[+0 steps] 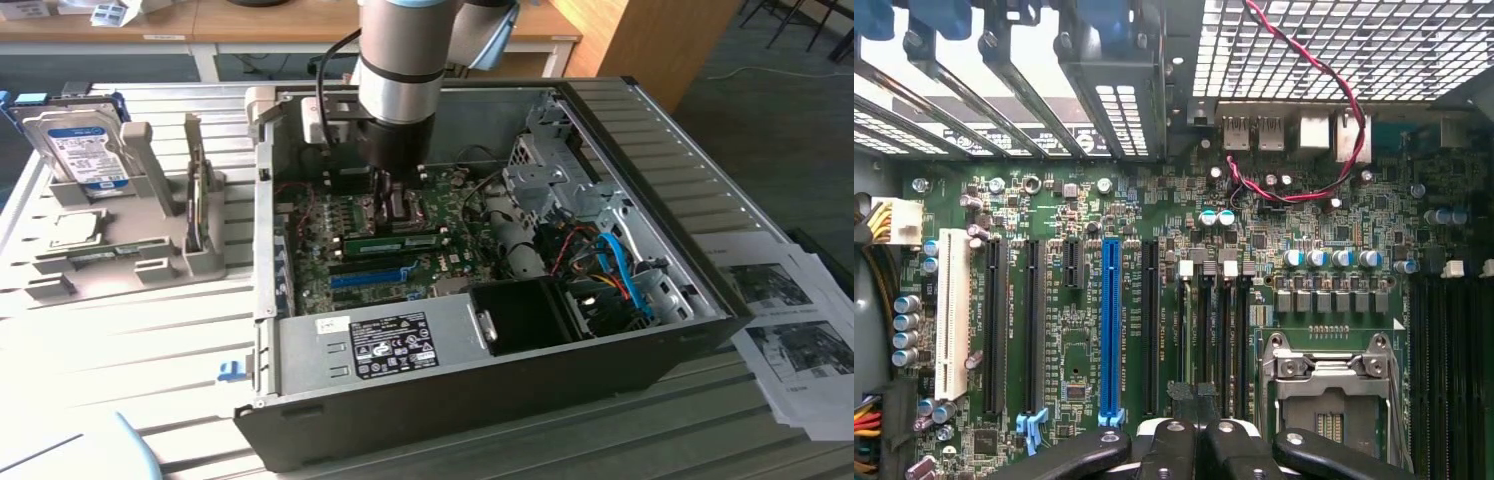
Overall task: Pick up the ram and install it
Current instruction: 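Press down the ram until it locks into place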
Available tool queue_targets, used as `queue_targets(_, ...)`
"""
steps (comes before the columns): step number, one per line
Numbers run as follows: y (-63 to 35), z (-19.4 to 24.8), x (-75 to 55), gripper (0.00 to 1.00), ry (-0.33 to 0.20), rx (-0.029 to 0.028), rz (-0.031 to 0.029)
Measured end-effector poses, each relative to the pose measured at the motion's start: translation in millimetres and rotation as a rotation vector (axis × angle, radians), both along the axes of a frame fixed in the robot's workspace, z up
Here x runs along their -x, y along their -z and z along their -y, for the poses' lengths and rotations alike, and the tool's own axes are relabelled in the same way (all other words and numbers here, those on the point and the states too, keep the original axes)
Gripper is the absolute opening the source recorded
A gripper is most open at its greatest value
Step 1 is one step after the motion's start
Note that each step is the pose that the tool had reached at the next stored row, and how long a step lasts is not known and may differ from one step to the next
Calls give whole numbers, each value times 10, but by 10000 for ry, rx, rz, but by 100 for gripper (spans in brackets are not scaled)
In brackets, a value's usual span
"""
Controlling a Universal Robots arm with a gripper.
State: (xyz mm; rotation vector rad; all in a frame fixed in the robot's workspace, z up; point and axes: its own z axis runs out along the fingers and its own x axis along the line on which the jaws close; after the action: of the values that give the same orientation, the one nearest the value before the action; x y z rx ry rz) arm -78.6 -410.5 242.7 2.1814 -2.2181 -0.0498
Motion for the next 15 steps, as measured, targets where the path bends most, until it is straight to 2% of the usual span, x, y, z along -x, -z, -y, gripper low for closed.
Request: queue_targets(15, 30, 0, 3, 9, 0, 2, -17)
